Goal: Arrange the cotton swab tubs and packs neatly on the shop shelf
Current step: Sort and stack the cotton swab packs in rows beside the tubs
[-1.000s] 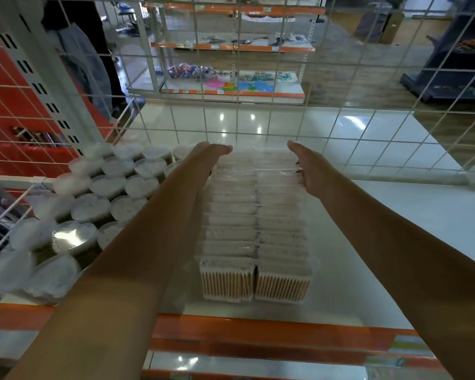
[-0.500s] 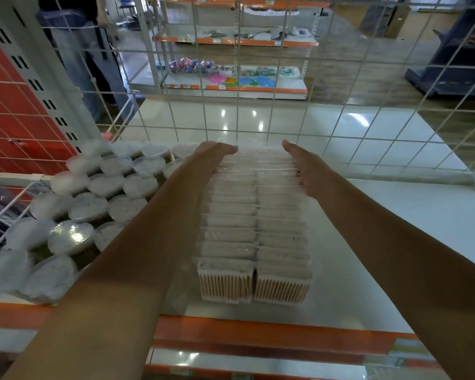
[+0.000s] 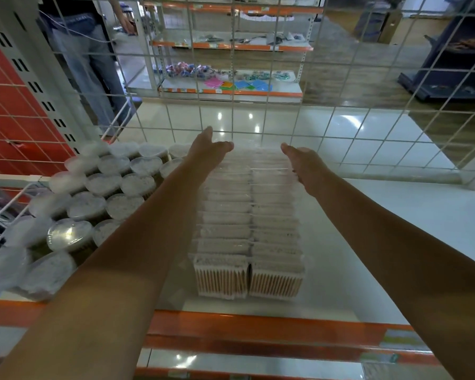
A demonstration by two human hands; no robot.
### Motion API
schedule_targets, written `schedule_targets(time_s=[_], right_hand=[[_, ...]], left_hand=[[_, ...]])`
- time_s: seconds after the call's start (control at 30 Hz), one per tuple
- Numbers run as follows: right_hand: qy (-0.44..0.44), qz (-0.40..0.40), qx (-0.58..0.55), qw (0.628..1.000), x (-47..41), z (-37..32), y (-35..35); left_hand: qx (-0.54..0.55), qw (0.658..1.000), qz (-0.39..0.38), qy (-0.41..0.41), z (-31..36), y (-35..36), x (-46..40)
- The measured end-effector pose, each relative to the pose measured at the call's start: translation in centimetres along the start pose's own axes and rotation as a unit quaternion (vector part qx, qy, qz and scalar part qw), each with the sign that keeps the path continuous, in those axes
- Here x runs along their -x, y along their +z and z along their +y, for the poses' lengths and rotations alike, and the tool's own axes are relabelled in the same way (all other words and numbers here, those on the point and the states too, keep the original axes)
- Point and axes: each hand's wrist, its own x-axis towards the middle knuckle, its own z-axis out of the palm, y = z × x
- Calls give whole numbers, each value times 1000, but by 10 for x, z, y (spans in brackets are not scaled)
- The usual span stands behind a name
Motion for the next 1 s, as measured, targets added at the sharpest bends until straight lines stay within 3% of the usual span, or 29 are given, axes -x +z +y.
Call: schedule_targets(time_s=[0.17,0.27,0.43,0.57,0.7,1.0], right_hand=[[-116,18,200,973,23,-9,-6],[-194,-10,313,930,45,-12,-11],[-296,-63,354,885,103,-17,-17],[-322,-162,393,846,152,-8,-17],[-326,-190,469,798,175,6,-10],[-319,-194,478,795,174,15,-4]], left_hand=[[-111,990,9,90,10,-7,24],[-200,970,-27,135,15,-16,47],[-317,924,-127,171,22,-33,97],[-382,882,-209,181,3,-36,138],[-455,844,-237,154,-24,-20,161],[-454,852,-186,183,-39,-2,155]])
